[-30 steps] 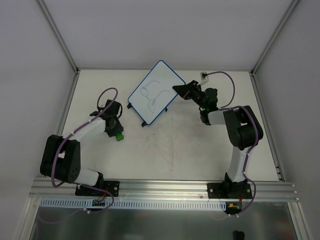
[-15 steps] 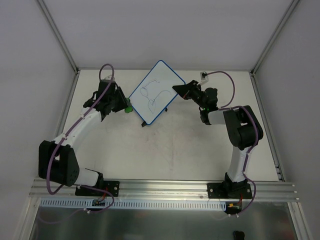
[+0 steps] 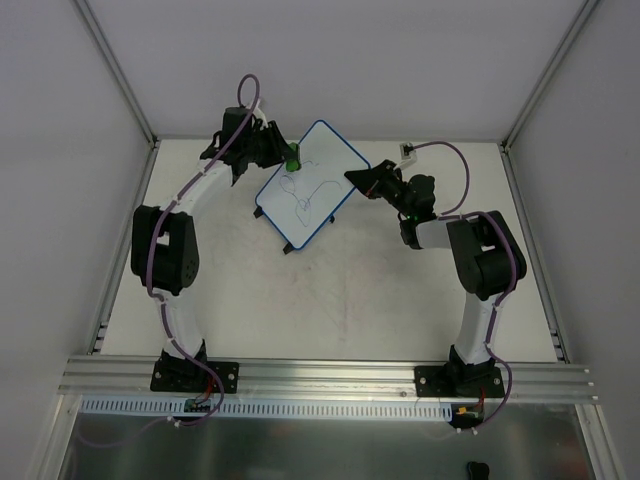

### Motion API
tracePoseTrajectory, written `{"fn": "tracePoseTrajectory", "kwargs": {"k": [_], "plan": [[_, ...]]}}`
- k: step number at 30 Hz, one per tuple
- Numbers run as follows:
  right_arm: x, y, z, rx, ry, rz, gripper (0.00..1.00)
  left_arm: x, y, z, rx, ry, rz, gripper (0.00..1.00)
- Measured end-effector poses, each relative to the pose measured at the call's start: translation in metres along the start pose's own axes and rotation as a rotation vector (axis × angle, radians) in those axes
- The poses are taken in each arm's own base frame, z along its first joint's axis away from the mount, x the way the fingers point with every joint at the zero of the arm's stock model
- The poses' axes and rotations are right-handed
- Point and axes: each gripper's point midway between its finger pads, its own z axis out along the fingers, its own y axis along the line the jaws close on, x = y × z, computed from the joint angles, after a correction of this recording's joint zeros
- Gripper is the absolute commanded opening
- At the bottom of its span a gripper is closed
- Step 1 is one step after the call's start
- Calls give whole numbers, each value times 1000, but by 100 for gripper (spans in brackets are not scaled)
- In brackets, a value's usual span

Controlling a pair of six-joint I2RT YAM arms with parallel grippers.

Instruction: Erase the whiteboard

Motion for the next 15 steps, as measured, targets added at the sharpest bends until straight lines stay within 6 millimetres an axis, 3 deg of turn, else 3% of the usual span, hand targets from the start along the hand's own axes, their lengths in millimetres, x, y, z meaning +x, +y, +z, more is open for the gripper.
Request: {"fn": "tracePoseTrajectory", "kwargs": {"k": [6,15], "plan": [[0,1,1,-2,4,-2,0,15,-16,17,39,39,17,0],[0,2,2,-5,6,-6,0,-9,-59,19,127,-17,100,0]]}}
